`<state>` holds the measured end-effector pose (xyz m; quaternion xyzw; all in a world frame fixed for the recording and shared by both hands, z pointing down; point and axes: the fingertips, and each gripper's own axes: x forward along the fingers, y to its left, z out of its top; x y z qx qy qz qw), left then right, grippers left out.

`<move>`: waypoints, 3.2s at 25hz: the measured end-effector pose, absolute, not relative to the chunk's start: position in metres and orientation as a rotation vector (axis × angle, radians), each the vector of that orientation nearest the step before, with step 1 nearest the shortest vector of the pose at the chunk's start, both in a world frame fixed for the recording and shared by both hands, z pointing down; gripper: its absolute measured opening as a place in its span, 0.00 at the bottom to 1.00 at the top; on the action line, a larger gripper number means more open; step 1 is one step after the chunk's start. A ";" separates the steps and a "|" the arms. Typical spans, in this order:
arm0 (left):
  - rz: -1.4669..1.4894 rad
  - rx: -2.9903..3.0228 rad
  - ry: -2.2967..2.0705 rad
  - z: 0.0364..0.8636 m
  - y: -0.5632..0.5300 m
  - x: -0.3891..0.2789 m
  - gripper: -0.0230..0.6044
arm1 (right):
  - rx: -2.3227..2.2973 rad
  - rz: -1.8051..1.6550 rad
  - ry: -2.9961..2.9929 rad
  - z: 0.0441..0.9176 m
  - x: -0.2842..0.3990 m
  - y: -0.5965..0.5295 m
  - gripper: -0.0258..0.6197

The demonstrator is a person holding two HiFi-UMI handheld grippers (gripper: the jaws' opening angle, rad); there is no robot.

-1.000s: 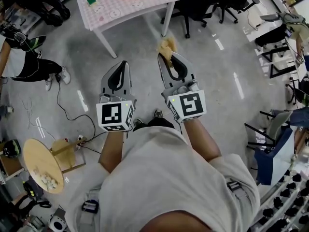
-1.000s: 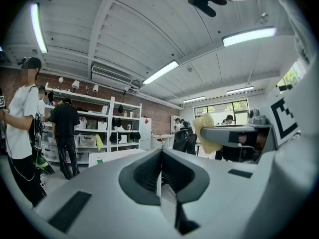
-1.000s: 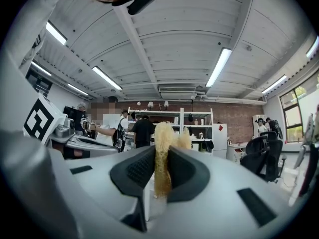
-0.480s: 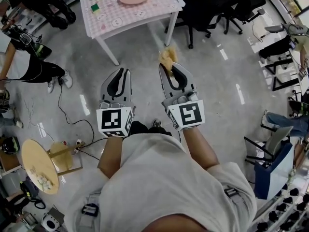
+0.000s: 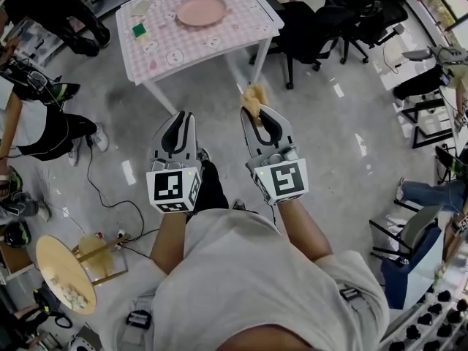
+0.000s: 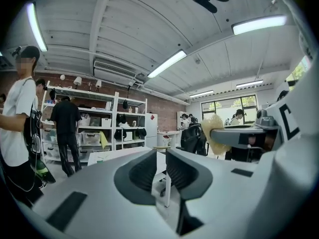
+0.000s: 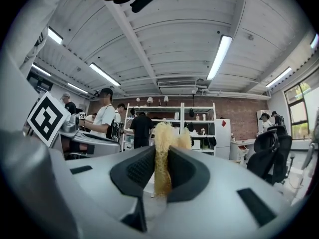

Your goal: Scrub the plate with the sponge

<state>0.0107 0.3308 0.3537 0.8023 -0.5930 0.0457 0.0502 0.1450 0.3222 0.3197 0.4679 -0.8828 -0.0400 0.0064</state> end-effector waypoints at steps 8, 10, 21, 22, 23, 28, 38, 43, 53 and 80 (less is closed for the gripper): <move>0.120 2.496 -1.719 0.348 0.191 -0.033 0.14 | 1.486 -0.143 -2.700 0.316 0.095 0.193 0.14; 0.118 2.522 -1.693 0.344 0.159 -0.045 0.14 | 1.487 -0.147 -2.694 0.312 0.080 0.164 0.14; 0.137 2.530 -1.577 0.362 0.035 -0.086 0.14 | 1.535 -0.124 -2.616 0.323 0.041 0.040 0.14; 0.142 2.525 -1.568 0.367 0.025 -0.086 0.14 | 1.530 -0.126 -2.615 0.325 0.039 0.029 0.14; 0.149 2.521 -1.561 0.372 0.015 -0.086 0.14 | 1.526 -0.120 -2.616 0.328 0.037 0.018 0.14; 0.176 2.492 -1.591 0.390 -0.039 -0.087 0.14 | 1.518 -0.089 -2.650 0.344 0.040 -0.043 0.14; 0.273 2.311 -1.692 0.427 -0.188 -0.096 0.14 | 1.326 -0.035 -2.755 0.359 0.047 -0.211 0.14; 0.313 2.110 -1.664 0.483 -0.241 -0.108 0.15 | 1.185 0.035 -2.791 0.386 0.043 -0.275 0.14; 0.550 1.918 -1.636 0.564 -0.270 -0.131 0.16 | 0.942 0.246 -2.748 0.469 0.017 -0.324 0.14; 0.483 1.650 -1.263 0.698 -0.308 -0.139 0.17 | 0.811 0.454 -2.484 0.579 -0.009 -0.339 0.14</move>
